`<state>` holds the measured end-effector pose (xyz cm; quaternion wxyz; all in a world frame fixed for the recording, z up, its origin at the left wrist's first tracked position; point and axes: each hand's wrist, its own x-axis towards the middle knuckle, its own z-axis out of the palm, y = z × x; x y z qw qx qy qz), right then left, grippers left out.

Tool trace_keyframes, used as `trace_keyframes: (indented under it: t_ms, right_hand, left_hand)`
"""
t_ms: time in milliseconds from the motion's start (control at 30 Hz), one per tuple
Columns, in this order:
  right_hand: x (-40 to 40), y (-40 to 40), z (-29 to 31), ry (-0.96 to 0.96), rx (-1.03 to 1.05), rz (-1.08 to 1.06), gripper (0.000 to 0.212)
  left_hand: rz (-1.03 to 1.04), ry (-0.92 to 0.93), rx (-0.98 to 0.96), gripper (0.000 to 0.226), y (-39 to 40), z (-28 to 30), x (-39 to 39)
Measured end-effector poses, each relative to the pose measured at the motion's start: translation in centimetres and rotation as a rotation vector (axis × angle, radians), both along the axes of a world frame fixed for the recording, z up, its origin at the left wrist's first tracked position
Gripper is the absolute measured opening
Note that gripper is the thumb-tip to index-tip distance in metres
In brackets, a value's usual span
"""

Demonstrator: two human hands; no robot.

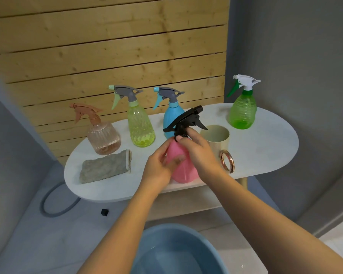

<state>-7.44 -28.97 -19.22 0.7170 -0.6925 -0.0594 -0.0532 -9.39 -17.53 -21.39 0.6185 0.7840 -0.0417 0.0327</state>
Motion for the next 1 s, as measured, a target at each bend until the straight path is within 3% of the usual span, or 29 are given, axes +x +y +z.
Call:
trace_keyframes:
  t_ms: [133, 367, 500, 667, 833, 1000]
  right_hand:
    - [0.0, -1.0, -0.9, 0.000, -0.018, 0.094, 0.030]
    - [0.0, -1.3, -1.5, 0.022, 0.129, -0.007, 0.041]
    - [0.7, -2.6, -1.2, 0.056, -0.015, 0.203, 0.019]
    - [1.6, -4.2, -0.5, 0.096, -0.037, 0.368, 0.034]
    - [1.1, -3.5, -1.0, -0.094, -0.081, 0.247, 0.023]
    - [0.0, -1.0, -2.5, -0.255, -0.162, -0.135, 0.018]
  left_hand:
    - [0.013, 0.001, -0.010, 0.059, 0.0, 0.0, 0.0]
    - [0.016, -0.010, -0.004, 0.059, 0.0, -0.4, 0.0]
    - [0.014, -0.015, -0.013, 0.060, 0.1, -0.5, 0.1]
    - [-0.036, -0.019, 0.028, 0.062, 0.7, -0.7, 0.6]
    - [-0.018, -0.025, 0.017, 0.059, 0.3, -0.6, 0.5]
    - [-0.015, -0.021, -0.009, 0.060, 0.3, -0.8, 0.4]
